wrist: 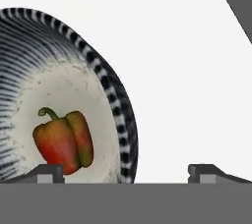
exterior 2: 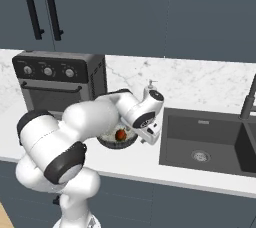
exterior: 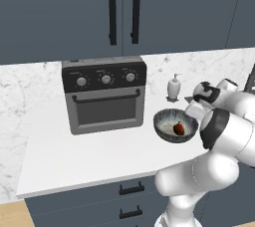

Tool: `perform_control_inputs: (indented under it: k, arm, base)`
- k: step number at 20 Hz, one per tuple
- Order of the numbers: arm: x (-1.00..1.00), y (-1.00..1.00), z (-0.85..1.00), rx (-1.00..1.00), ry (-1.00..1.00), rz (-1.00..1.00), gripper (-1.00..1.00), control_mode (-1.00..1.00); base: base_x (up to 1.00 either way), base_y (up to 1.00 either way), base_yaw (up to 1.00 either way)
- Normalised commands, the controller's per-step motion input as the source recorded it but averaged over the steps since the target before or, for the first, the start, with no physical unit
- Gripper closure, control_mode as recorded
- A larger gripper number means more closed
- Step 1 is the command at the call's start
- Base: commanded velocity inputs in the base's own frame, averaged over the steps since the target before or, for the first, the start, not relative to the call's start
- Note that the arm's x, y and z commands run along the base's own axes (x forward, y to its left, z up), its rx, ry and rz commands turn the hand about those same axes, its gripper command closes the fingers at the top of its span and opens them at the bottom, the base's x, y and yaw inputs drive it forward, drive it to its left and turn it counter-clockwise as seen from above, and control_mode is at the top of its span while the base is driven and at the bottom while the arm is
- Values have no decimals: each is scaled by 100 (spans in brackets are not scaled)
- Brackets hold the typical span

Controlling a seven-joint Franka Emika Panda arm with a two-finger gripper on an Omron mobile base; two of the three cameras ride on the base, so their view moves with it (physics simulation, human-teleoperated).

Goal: Pick the bell pepper from the sink and place it in the bowl. Then pick the bowl and place it in the microwave. Then close the microwave door and press the start button.

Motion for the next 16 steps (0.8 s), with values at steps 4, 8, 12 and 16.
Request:
perform_control_inputs:
  k: [4, 8, 12, 16]
  arm:
    - [21, 0, -28, 0, 0, 0, -100, -100]
    - [8, 2, -27, 0, 0, 0, 100, -100]
    - [0, 3, -22, -1, 0, 0, 100, -100]
    - [0, 12, -18, -2, 0, 0, 100, -100]
  base:
    - [0, 0, 0]
    - [0, 0, 0]
    - [0, 0, 0]
    - [0, 0, 0]
